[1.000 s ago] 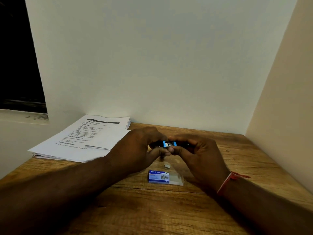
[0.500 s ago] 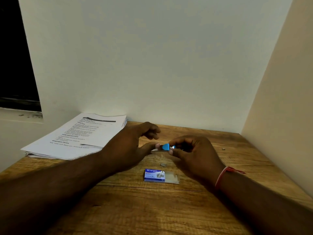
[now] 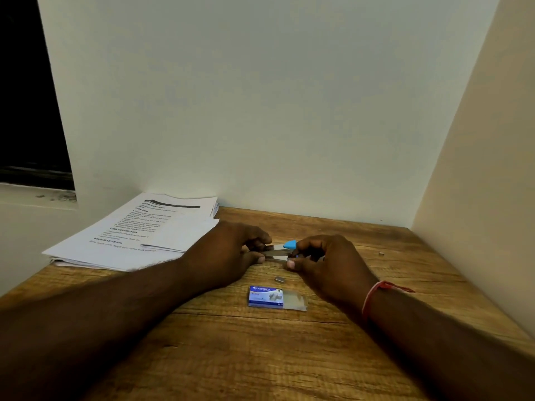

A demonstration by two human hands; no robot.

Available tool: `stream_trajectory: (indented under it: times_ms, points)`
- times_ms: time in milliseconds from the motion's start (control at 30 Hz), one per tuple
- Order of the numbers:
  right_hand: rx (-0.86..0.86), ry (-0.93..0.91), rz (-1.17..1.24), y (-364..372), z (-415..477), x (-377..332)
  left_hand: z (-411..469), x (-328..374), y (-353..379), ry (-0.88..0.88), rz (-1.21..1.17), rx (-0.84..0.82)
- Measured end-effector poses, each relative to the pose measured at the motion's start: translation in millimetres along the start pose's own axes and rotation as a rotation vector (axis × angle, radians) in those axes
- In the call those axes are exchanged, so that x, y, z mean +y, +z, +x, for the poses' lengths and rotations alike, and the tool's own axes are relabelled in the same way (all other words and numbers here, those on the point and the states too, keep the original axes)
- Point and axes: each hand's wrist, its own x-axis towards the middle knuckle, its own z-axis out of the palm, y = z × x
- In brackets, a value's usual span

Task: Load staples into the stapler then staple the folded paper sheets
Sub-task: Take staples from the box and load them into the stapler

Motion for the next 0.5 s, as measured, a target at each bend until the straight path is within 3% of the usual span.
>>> stream_trajectory:
  times_ms: [200,300,500]
  points:
    - [0.055,0.022,-0.059,-2,-1,2,0,0,2,-0.022,-0.01,0.003]
    - [0.142,-0.084,-0.13,-11,-2,-2,1,-3,4,-0.035,-0.015,0.016]
    - [-0.087,-0.223,-0.242,-12,-18,-20,-3,-2,0,0.063,0.064,0.061]
